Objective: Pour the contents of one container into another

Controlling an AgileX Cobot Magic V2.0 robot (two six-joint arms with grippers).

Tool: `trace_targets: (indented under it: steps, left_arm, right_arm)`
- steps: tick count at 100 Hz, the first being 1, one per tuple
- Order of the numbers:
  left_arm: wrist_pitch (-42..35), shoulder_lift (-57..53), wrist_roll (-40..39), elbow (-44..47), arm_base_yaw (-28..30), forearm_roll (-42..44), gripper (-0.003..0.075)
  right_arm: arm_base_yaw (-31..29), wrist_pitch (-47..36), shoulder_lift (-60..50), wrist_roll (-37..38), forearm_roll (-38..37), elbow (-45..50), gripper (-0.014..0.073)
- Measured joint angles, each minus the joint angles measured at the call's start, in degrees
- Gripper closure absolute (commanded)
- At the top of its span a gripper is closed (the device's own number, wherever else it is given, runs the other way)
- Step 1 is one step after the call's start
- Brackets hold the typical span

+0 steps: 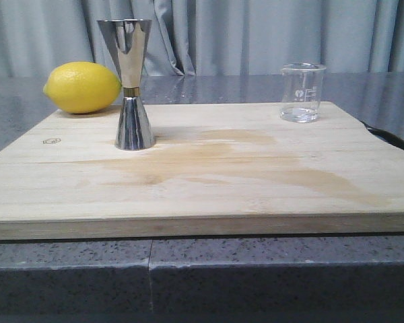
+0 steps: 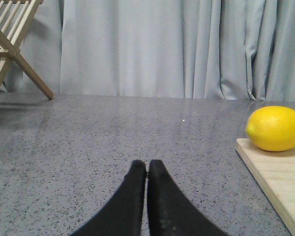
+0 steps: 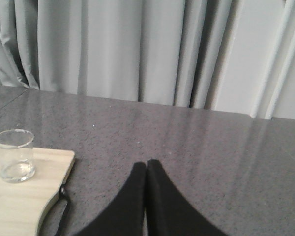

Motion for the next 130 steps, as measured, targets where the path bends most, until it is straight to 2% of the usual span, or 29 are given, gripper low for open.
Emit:
trace_targets:
  steps: [12,17,34,45,80,130]
  left_arm:
    - [0.0,0.0,0.0,0.0,0.0,0.0,0.0739]
    - [0.0,0.0,0.0,0.0,0.0,0.0,0.0739]
    - [0.0,0.0,0.0,0.0,0.0,0.0,0.0739]
    - [0.0,0.0,0.0,0.0,0.0,0.0,0.0739]
    - [0.0,0.0,0.0,0.0,0.0,0.0,0.0739]
    - [0.0,0.0,0.0,0.0,0.0,0.0,0.0739]
  right_arm:
    - [-0.2,-0.6,-1.0,-15.6,16.1,2.4,0.0665]
    - [-0.6,-2.5,-2.0,-19.3,20.7,4.6,0.0665]
    - [-2.1,-14.3,-7.4,-22.9,29.3,15.1,0.0665]
    - [-2.9,-16.2,-10.6,-23.3,33.7,20.5,0.0665]
    - [-8.7,-14.2,-13.9,-23.4,36.4,21.5,0.0665]
    - [-9.2,-12.9,-13.9,-23.4,36.4,21.5,0.0665]
